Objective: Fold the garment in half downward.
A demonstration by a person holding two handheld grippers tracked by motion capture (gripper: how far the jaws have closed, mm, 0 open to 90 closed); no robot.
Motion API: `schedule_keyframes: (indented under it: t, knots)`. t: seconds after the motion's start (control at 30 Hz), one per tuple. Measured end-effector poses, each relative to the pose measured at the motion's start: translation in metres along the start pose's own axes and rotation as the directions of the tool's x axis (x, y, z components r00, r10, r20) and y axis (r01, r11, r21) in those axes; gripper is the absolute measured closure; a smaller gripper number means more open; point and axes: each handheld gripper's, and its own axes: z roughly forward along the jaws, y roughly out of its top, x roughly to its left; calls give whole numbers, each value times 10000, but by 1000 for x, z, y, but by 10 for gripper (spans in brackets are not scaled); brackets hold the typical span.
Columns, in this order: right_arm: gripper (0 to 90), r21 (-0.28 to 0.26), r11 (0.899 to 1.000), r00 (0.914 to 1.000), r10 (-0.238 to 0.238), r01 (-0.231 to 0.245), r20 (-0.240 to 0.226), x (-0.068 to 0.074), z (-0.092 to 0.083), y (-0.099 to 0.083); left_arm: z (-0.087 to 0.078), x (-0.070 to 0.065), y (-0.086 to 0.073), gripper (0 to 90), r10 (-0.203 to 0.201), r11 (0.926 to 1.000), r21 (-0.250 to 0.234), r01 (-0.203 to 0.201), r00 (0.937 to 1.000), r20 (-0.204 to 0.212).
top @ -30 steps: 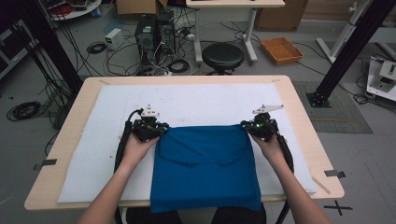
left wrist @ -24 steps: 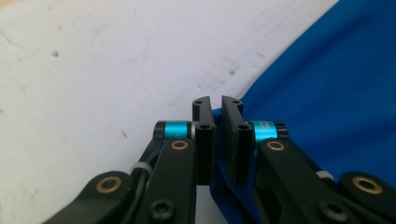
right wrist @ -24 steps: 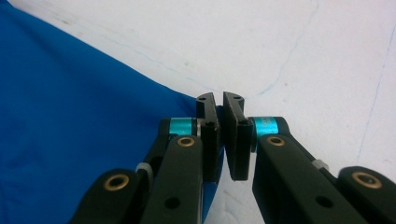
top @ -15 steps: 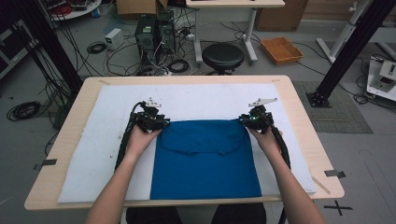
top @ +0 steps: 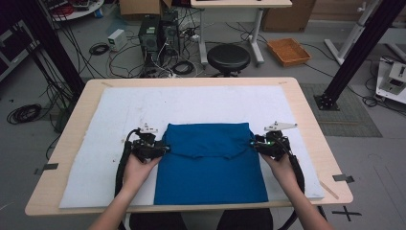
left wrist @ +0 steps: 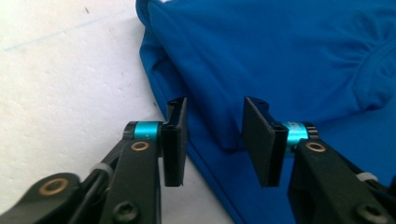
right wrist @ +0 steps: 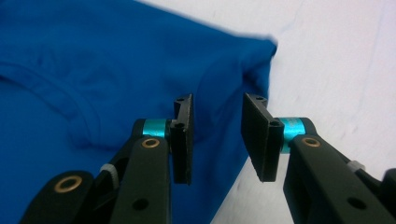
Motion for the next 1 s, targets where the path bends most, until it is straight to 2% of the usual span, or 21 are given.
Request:
schedule_keyframes:
  t: [0.07, 0.13, 0.33, 0.4, 0.53, 0.6, 0.87, 0.93, 1.0]
  knots:
    - [656, 171, 9996, 9996, 248, -246, -143, -1, 4, -5, 0, -3, 1, 735, 126, 9999, -110, -126, 9999, 39]
    - [656, 254, 9991, 9991, 332, -325, -261, -1, 7, -7, 1, -4, 1, 783, 273, 9996, -38, -273, 9996, 81]
    - [661, 501, 9984, 9988, 281, -260, -409, 3, 20, -5, 3, -5, 1, 815, 309, 9994, -144, -307, 9995, 105]
    - [715, 529, 9985, 9990, 141, -119, -419, 4, 23, -4, 2, -5, 1, 820, 369, 9991, -189, -367, 9992, 121]
    - [895, 525, 9980, 9986, -342, 363, -407, 9, 25, -1, 0, -4, 2, 845, 500, 9984, -277, -496, 9987, 131]
    - [899, 385, 9980, 9980, -493, 508, -386, 11, 23, 0, -1, -4, 3, 858, 488, 9982, -358, -481, 9987, 174]
    - [900, -67, 9985, 9975, -538, 536, -459, 10, 12, 2, -9, -3, 8, 853, 548, 9968, -599, -536, 9983, 192]
    - [900, -103, 9988, 9978, -473, 468, -461, 10, 11, 2, -10, -1, 8, 765, 377, 9974, -613, -370, 9992, 110]
    - [899, -131, 9987, 9975, -490, 484, -501, 9, 11, 1, -12, 1, 8, 725, 168, 9974, -703, -157, 9997, 153]
